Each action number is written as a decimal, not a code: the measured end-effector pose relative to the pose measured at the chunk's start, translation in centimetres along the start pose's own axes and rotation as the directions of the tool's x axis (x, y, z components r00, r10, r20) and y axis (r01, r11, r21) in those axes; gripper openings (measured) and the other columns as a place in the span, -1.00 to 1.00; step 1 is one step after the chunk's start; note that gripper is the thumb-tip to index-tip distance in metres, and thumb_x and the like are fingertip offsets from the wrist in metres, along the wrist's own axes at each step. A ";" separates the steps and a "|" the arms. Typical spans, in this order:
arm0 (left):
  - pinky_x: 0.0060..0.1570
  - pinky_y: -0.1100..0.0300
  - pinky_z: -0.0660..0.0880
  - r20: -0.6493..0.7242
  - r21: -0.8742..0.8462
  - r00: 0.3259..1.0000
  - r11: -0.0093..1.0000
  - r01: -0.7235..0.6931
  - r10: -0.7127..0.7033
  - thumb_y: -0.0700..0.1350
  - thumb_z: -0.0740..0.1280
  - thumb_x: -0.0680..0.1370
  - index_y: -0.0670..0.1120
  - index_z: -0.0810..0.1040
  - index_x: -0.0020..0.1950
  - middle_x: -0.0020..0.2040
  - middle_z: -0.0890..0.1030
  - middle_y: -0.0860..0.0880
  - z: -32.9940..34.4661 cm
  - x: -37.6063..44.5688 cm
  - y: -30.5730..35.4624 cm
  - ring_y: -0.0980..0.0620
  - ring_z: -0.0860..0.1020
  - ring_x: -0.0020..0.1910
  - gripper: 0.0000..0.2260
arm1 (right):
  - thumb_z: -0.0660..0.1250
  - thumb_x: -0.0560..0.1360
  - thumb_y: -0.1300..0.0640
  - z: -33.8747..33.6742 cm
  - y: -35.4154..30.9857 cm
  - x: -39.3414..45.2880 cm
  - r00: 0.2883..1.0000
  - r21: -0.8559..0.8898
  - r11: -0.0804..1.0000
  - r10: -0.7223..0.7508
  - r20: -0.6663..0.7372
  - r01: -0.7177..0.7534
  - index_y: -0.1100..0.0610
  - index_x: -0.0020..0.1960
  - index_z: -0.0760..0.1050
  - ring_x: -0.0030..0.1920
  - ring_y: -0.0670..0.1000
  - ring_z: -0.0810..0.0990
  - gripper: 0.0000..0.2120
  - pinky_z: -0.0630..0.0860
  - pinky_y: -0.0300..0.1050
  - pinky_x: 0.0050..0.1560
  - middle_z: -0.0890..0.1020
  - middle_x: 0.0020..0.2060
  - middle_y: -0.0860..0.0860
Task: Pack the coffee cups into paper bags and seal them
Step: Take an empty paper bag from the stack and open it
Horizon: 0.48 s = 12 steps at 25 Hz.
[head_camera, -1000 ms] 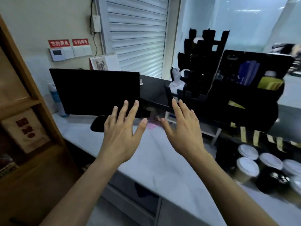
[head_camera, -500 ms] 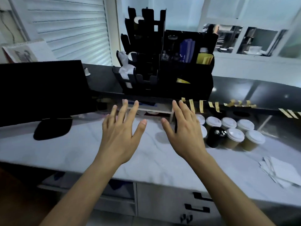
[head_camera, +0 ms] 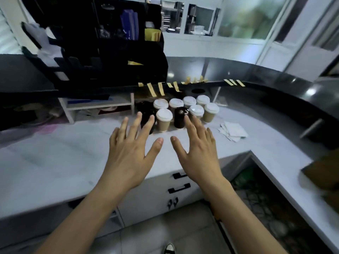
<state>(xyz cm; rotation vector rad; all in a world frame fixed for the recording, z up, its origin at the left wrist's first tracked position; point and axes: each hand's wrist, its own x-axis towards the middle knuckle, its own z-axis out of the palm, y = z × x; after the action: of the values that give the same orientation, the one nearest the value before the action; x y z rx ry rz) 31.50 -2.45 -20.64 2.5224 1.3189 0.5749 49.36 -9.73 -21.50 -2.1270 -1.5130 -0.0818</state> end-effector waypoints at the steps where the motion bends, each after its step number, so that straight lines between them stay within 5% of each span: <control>1: 0.56 -0.07 -0.17 0.023 -0.015 0.999 0.999 -0.038 0.039 0.43 -0.31 0.52 0.31 -0.20 0.60 0.65 -0.19 0.11 0.7 0.0 1.1 0.01 -0.23 0.61 -0.35 | 0.05 0.64 -0.30 -0.6 1.1 -1.0 0.999 -0.023 0.999 0.036 -0.010 -0.036 -0.06 0.66 -0.01 0.64 -0.05 -0.05 -0.32 -0.08 0.07 0.63 0.03 0.66 -0.05; 7: 0.54 -0.06 -0.16 0.123 -0.107 0.956 0.962 -0.253 0.265 0.43 -0.24 0.54 0.29 -0.14 0.61 0.66 -0.14 0.08 4.4 0.6 8.4 0.01 -0.21 0.61 -0.36 | 0.04 0.64 -0.33 -5.5 7.2 -6.6 0.955 -0.109 0.953 0.271 -0.119 -0.283 -0.09 0.66 -0.02 0.63 -0.08 -0.09 -0.32 -0.25 -0.06 0.60 0.01 0.66 -0.05; 12: 0.54 -0.07 -0.16 0.168 -0.162 0.880 0.893 -0.420 0.444 0.43 -0.24 0.55 0.29 -0.16 0.61 0.66 -0.13 0.09 7.1 -0.3 15.0 -0.01 -0.19 0.62 -0.37 | -0.01 0.61 -0.35 -9.8 11.7 -11.7 0.878 -0.099 0.886 0.422 -0.227 -0.452 -0.08 0.65 0.02 0.63 -0.04 -0.04 -0.31 -0.09 0.07 0.64 0.05 0.65 -0.03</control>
<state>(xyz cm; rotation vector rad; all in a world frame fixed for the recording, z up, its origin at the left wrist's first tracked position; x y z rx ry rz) 45.49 -11.35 -21.36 2.6959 0.6260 0.4468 57.89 -26.99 -21.50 -2.4476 -0.9054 -0.2454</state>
